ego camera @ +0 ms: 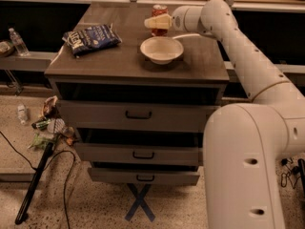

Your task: Pick coke can

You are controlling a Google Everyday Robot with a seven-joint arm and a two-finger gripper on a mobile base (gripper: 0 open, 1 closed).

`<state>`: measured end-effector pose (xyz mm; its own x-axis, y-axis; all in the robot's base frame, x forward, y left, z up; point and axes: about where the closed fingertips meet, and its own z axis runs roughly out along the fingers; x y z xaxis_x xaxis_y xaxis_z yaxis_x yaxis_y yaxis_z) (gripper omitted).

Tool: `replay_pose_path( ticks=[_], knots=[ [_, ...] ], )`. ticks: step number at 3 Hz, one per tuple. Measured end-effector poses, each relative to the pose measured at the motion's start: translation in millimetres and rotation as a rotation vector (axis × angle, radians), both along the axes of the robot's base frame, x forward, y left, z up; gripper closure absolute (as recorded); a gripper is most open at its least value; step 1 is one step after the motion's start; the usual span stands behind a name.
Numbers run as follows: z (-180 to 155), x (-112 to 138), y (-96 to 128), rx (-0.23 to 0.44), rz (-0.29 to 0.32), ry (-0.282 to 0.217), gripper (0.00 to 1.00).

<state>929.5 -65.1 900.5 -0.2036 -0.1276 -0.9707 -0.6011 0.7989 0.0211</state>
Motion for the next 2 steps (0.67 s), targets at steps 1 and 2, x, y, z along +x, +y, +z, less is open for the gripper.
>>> replay_pose_path(
  ticks=[1,2],
  knots=[
    [-6.6,8.6,16.2,0.011,0.038,0.017,0.18],
    [-13.5,11.0,29.9,0.012,0.078,0.029,0.41]
  ],
)
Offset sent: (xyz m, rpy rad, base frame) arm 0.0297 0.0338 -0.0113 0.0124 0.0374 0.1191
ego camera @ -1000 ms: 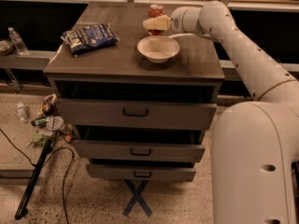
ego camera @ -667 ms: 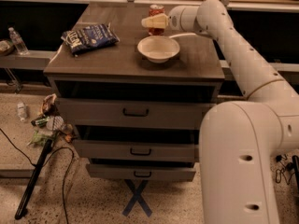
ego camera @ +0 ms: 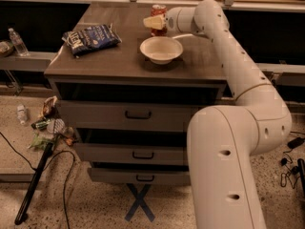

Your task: Pick coke can

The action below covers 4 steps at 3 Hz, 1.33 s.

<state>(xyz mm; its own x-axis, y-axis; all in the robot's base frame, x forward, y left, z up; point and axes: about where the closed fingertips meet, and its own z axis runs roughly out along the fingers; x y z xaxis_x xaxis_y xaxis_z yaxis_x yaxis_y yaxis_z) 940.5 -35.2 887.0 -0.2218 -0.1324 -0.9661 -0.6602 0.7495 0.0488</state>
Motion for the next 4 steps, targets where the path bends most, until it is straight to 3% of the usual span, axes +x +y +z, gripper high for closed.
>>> replay_pose_path(
  ticks=[1,2,3,4],
  knots=[
    [-0.4,-0.2,6.5,0.000,0.026,-0.002,0.64],
    [18.5,-8.6,18.8,0.003,0.085,-0.038,0.88],
    [69.2,-27.9,35.6,0.014,0.170,-0.134,1.00],
    [122.2,-52.9,46.9,0.017,0.251,-0.247,1.00]
  ],
)
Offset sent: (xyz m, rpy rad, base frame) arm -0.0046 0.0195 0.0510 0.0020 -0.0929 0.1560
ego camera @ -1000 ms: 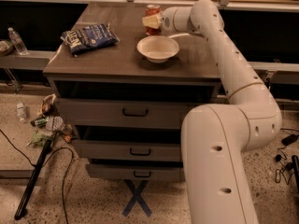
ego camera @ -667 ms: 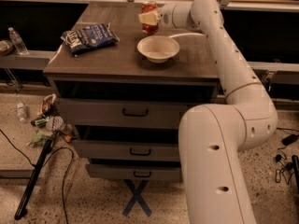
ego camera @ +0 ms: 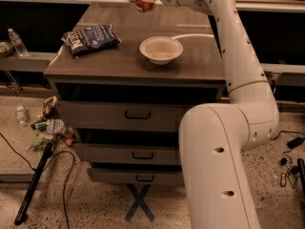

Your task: Pick coke can

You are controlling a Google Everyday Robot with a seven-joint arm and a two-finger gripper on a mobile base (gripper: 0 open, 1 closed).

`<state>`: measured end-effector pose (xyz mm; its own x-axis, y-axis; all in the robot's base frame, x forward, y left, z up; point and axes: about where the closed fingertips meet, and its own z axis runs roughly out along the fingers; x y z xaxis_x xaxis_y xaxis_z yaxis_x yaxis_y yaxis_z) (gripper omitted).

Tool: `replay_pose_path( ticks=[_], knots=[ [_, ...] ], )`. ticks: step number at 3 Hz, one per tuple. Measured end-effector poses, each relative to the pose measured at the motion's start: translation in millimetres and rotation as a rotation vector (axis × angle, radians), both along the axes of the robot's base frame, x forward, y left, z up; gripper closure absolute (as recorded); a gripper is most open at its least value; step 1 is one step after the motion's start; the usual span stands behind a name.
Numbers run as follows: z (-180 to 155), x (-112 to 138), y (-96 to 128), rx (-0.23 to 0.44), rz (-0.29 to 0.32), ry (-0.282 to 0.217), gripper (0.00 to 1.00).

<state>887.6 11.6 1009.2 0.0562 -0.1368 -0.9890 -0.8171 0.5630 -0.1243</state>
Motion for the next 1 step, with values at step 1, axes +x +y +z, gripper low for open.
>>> replay_pose_path(
  ticks=[1],
  knots=[
    [0.0,0.0,0.0,0.000,0.000,0.000,1.00]
  ],
)
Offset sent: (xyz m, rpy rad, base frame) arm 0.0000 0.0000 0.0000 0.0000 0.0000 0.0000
